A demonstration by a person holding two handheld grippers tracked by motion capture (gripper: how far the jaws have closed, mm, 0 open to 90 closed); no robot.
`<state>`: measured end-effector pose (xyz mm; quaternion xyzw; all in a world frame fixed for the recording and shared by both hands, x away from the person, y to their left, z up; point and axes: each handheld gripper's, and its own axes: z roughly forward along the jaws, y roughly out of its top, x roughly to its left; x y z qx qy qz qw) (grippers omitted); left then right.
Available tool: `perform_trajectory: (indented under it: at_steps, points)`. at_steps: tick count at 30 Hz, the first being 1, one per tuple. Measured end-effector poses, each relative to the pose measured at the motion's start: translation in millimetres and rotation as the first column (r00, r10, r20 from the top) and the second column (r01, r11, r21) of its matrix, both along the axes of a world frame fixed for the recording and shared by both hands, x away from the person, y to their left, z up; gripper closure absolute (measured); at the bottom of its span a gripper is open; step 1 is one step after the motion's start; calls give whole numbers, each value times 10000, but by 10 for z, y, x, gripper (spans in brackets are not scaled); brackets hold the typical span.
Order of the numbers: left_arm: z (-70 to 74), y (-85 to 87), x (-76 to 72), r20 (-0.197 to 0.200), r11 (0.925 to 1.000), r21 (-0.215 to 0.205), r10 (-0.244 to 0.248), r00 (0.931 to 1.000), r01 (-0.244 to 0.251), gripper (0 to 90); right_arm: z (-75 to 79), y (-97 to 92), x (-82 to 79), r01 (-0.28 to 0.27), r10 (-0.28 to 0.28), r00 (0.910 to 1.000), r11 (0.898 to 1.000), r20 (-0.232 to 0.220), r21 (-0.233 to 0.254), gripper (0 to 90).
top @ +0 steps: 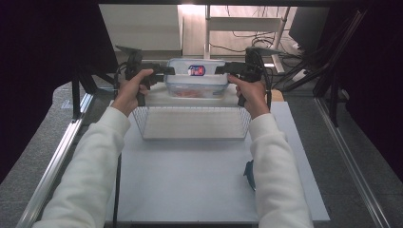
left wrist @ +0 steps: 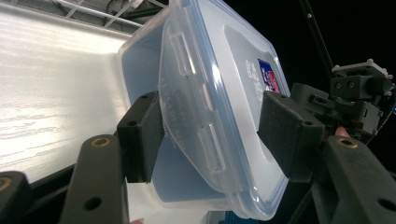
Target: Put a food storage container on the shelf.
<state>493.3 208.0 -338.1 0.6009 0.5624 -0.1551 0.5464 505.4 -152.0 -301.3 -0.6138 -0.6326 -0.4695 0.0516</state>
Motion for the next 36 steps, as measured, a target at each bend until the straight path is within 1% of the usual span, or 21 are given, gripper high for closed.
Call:
perform_trajectory:
  at_steps: [4, 7, 9, 10, 12, 13, 14, 15, 16, 19, 21, 22, 23, 24, 25, 26, 28, 31, 34, 35, 36]
  points:
    - [-23, 5, 16, -28, 9999, -124, -16, 10000, 15, 399, -7, 11, 8, 106, -106, 9999, 9999, -25, -17, 328]
    - [-37, 0, 8, 139, 9999, -132, 56, 9999, -55, 392, -8, 34, -1, 186, -186, 9998, 9998, 50, -121, 309]
    - [-35, -18, -7, 456, 9996, 78, 250, 9986, -254, 371, -2, 55, -14, 302, -300, 9995, 9991, 73, -285, 268]
    - [-29, -29, -19, 667, 9982, 366, 441, 9968, -466, 332, 4, 65, -25, 391, -386, 9992, 9983, 125, -422, 240]
    - [-24, -39, -39, 921, 9951, 523, 785, 9926, -835, 246, 35, 80, -67, 518, -481, 9973, 9965, 560, -662, 178]
    - [-24, -39, -39, 921, 9951, 523, 785, 9926, -835, 212, 35, 80, -67, 518, -481, 9973, 9965, 560, -662, 178]
    - [1, -31, -75, 1275, 9933, 551, 939, 9874, -1015, 190, 90, 92, -134, 731, -626, 9908, 9937, 1196, -848, 109]
    - [1, -31, -75, 1275, 9933, 551, 939, 9874, -1015, 179, 90, 92, -134, 731, -626, 9908, 9937, 1196, -848, 109]
    - [52, -28, -137, 1758, 9908, 728, 999, 9793, -1141, 174, 153, 99, -213, 550, -388, 9865, 9936, 1590, -990, 73]
    - [138, -34, -269, 2418, 9884, 1083, 774, 9672, -1062, 164, 237, 101, -340, 407, -71, 9778, 9868, 2093, -1569, 50]
    - [179, -37, -362, 2779, 9857, 1344, 610, 9587, -1016, 160, 282, 87, -432, 215, 251, 9712, 9811, 2370, -1923, 47]
    - [179, -37, -362, 2779, 9857, 1344, 610, 9587, -1016, 161, 282, 87, -432, 215, 251, 9712, 9811, 2370, -1923, 47]
    - [213, -31, -485, 3138, 9819, 1558, 539, 9479, -1074, 164, 304, 42, -555, 112, 452, 9598, 9800, 2769, -1987, 52]
    - [225, -25, -544, 3295, 9803, 1689, 416, 9432, -1023, 165, 305, 20, -595, 64, 516, 9561, 9805, 2884, -1966, 57]
    - [225, -25, -544, 3295, 9803, 1689, 416, 9432, -1023, 165, 305, 20, -595, 64, 516, 9561, 9805, 2884, -1966, 57]
    - [248, -18, -676, 3502, 9780, 1862, 237, 9364, -944, 166, 307, -42, -716, -77, 713, 9475, 9797, 3118, -2005, 72]
    - [264, -11, -809, 3676, 9755, 2051, -8, 9300, -802, 169, 307, -87, -814, -188, 892, 9403, 9772, 3285, -2116, 85]
    - [272, 9, -1007, 3890, 9749, 2158, -336, 9206, -556, 174, 298, -150, -995, -329, 1282, 9238, 9654, 3609, -2587, 107]
    - [240, 34, -1194, 4198, 9659, 2565, -787, 9042, -350, 171, 256, -210, -1166, -560, 1674, 9105, 9559, 3780, -2882, 135]
    - [240, 34, -1194, 4198, 9659, 2565, -787, 9042, -350, 172, 256, -210, -1166, -560, 1674, 9105, 9559, 3780, -2882, 135]
    - [197, 53, -1308, 4238, 9610, 2751, -958, 9007, -273, 171, 207, -284, -1280, -575, 1788, 9008, 9524, 3956, -2993, 151]
